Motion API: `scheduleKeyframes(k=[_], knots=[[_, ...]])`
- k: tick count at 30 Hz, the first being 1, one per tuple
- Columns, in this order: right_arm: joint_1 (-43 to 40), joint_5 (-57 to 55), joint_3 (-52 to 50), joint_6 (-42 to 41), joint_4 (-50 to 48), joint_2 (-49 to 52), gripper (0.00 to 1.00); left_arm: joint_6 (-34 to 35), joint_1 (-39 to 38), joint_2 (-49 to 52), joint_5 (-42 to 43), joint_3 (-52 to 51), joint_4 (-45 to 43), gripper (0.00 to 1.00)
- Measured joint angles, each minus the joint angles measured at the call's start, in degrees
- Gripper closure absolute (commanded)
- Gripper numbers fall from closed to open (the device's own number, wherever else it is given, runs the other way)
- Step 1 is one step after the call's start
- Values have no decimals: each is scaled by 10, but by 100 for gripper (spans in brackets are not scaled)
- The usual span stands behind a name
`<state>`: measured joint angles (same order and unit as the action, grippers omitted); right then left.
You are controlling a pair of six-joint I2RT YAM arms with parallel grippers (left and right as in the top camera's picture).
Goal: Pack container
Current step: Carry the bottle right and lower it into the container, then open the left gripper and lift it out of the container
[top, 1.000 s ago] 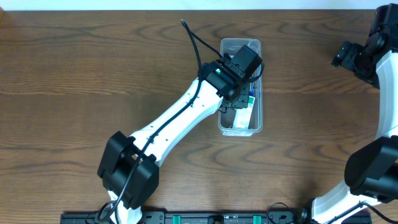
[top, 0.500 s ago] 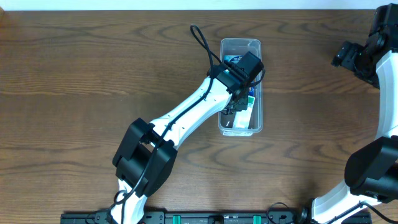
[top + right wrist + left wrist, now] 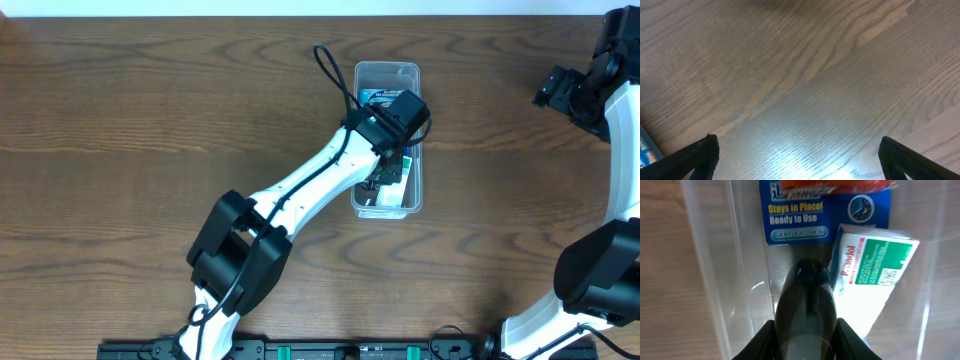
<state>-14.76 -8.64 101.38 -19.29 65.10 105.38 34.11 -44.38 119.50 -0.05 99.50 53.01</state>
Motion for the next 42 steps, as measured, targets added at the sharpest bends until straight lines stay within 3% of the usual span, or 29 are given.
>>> scheduleKeyframes(k=[3,4,5,15,25,30,42], knots=[[0,0,0,0,0,0,1,2,0,5,0,0,0,71],[0,0,0,0,0,0,1,2,0,5,-1,0,0,63],[0,0,0,0,0,0,1,2,0,5,-4,0,0,62],[0,0,0,0,0,0,1,4,0,5,-14,0,-5,60],[0,0,0,0,0,0,1,-14,0,5,-17,16,-7,48],[0,0,0,0,0,0,1,-30,0,-4,-17,46,0,47],[0,0,0,0,0,0,1,-46,0,-194,-113,68,87,32]])
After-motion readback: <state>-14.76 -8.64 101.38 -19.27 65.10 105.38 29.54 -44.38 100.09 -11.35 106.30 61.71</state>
